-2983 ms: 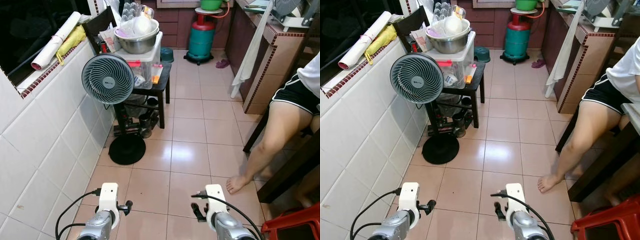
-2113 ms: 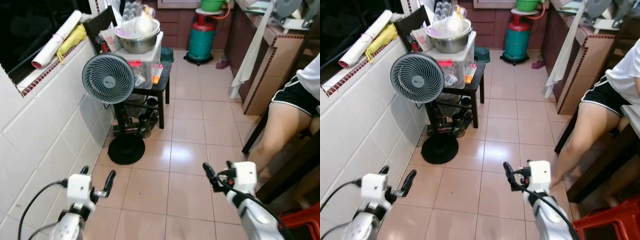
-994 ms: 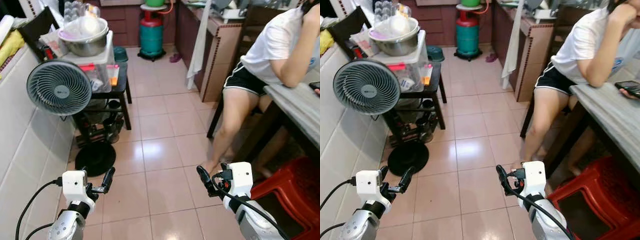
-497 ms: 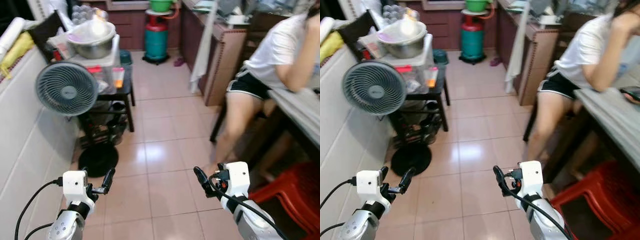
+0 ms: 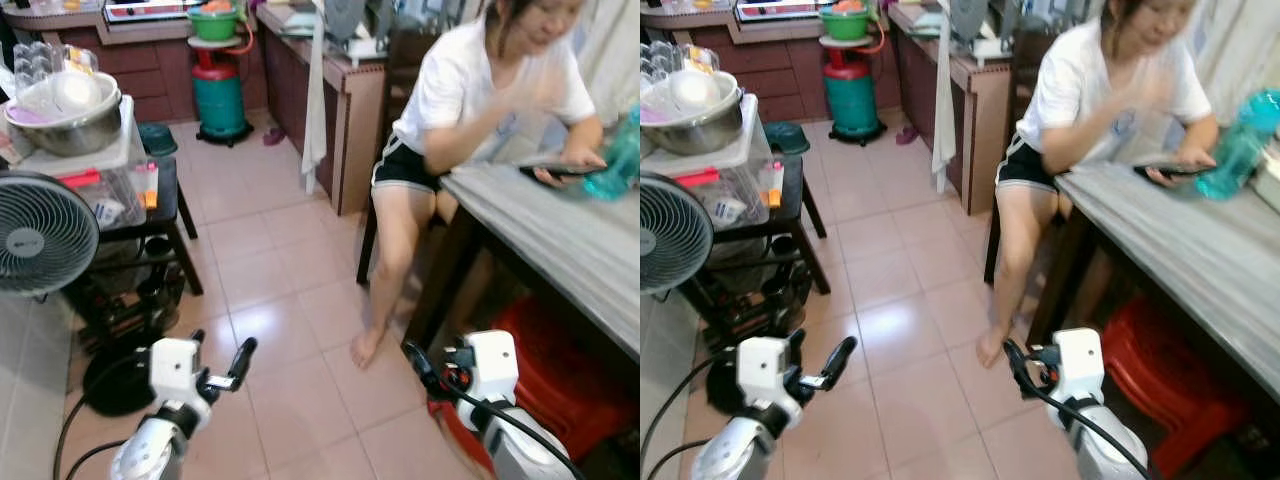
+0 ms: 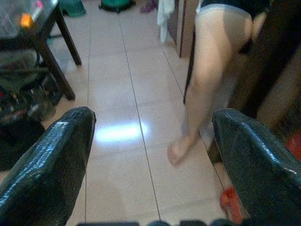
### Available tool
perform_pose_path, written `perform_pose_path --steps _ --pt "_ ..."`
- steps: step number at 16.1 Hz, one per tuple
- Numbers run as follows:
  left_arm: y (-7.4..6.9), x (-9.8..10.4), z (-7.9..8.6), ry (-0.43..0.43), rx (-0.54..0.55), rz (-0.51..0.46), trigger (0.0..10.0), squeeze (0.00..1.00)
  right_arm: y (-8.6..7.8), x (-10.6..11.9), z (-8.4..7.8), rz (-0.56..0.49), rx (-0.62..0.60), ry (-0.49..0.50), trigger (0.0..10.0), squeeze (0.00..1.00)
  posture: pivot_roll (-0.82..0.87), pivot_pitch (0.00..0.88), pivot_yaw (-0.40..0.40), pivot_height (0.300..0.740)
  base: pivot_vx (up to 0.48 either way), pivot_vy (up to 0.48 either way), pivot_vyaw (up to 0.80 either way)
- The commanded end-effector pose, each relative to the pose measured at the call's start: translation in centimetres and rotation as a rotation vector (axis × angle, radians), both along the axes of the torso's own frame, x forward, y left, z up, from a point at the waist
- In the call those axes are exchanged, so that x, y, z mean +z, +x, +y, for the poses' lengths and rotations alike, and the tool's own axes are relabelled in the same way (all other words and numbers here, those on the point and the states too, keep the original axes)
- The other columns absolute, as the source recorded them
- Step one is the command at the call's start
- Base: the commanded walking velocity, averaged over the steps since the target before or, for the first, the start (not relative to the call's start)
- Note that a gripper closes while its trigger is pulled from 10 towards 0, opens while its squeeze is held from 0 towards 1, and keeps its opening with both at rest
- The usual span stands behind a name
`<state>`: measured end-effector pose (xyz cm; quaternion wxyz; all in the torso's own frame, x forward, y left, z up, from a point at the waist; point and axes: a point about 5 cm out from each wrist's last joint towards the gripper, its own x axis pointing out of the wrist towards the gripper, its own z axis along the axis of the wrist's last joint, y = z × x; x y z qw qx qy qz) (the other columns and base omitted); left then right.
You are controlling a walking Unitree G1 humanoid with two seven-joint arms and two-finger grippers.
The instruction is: Setting the table
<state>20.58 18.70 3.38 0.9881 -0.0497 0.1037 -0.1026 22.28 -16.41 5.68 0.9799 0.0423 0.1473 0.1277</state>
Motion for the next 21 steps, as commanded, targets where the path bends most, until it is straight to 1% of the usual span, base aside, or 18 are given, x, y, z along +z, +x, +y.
perform_pose_path --steps 1,2,4,5,6,8,9,10,11,12,13,14,15,16,17,18,19,21 --pt "0.3 0.1 0.1 0.003 0.000 0.002 10.0 0.00 -0.1 0.2 -0.1 -0.004 0.000 -0.004 10.0 0.00 0.01 0.000 0.017 0.740 0.292 0.000 -0.80" --pt "0.4 -0.1 0.2 0.000 0.036 0.030 10.0 0.00 -0.2 0.2 -0.1 -0.002 -0.003 -0.002 10.0 0.00 0.01 0.000 0.021 0.740 0.000 0.000 -0.80" --pt "0.4 -0.3 0.3 -0.001 0.061 0.061 10.0 0.00 -0.2 0.3 -0.3 0.000 -0.008 0.000 10.0 0.00 0.02 0.000 0.034 0.740 0.000 0.000 -0.80" --pt "0.4 0.1 0.4 0.033 0.063 0.056 10.0 0.00 -0.3 0.3 -0.6 0.001 -0.022 0.004 10.0 0.00 0.00 0.000 0.064 0.740 0.000 0.000 -0.80" --pt "0.3 0.3 0.6 0.048 0.062 0.054 10.0 0.00 -0.4 0.4 -0.6 0.004 -0.043 0.009 10.0 0.00 0.00 0.000 0.064 0.740 0.000 0.000 -0.80" --pt "0.6 0.7 0.5 0.035 0.044 0.048 10.0 0.00 -0.4 0.5 -0.5 0.005 -0.073 0.031 10.0 0.00 -0.01 0.000 0.062 0.740 0.000 0.000 -0.80" --pt "0.8 0.9 0.4 0.042 0.028 0.044 10.0 0.00 -0.4 0.5 -0.5 0.002 -0.093 0.030 10.0 0.00 -0.01 0.000 0.057 0.740 0.000 0.000 -0.80" --pt "1.6 1.6 0.4 0.050 0.014 0.027 10.0 0.00 -0.1 0.8 -0.1 -0.012 -0.124 0.027 10.0 0.00 -0.02 0.000 0.051 0.740 0.000 0.000 0.00" --pt "1.9 1.8 0.4 0.053 0.011 0.021 10.0 0.00 0.1 1.0 0.2 -0.017 -0.130 0.019 10.0 0.00 -0.02 0.000 0.050 0.740 0.000 0.000 0.00" --pt "2.2 1.9 0.2 0.061 0.009 0.018 10.0 0.00 0.2 0.6 0.3 -0.015 -0.146 -0.056 10.0 0.00 0.00 0.000 0.052 0.740 0.000 0.000 0.00" --pt "2.5 2.5 0.2 0.052 0.037 0.008 10.0 0.00 0.3 0.4 0.8 0.000 -0.136 0.014 10.0 0.00 0.02 0.000 0.056 0.740 0.000 0.000 0.00" --pt "2.6 2.9 0.3 0.052 0.050 0.002 10.0 0.00 0.3 0.3 1.3 0.011 -0.116 0.045 10.0 0.00 0.02 0.000 0.051 0.740 0.000 0.000 0.00" --pt "2.3 2.9 0.5 0.060 0.060 0.006 10.0 0.00 0.6 0.7 1.4 0.012 -0.139 0.099 10.0 0.00 0.03 0.000 0.046 0.740 -0.266 0.000 0.00" --pt "2.1 2.7 0.7 0.063 0.070 0.013 10.0 0.00 0.9 0.9 1.5 -0.011 -0.129 0.068 10.0 0.00 0.03 0.000 0.049 0.740 -0.285 0.000 0.00" --pt "1.8 2.6 0.7 0.056 0.092 0.022 10.0 0.00 1.0 0.8 1.3 -0.005 -0.141 0.064 10.0 0.00 0.03 0.000 0.052 0.740 -0.296 0.000 0.00" --pt "1.8 2.7 0.2 0.056 0.072 0.021 10.0 0.00 1.4 1.3 1.2 -0.029 -0.155 0.076 10.0 0.00 0.03 0.000 0.060 0.740 -0.311 0.000 0.00" --pt "1.9 2.6 -0.1 0.060 0.059 0.022 10.0 0.00 1.6 1.4 1.2 -0.036 -0.164 0.082 10.0 0.00 0.03 0.000 0.059 0.740 -0.319 0.000 0.00" --pt "2.5 3.1 -0.6 0.052 0.041 0.010 10.0 0.00 1.9 1.5 1.2 -0.034 -0.200 0.094 10.0 0.00 0.03 0.000 0.054 0.740 -0.334 0.000 0.00"
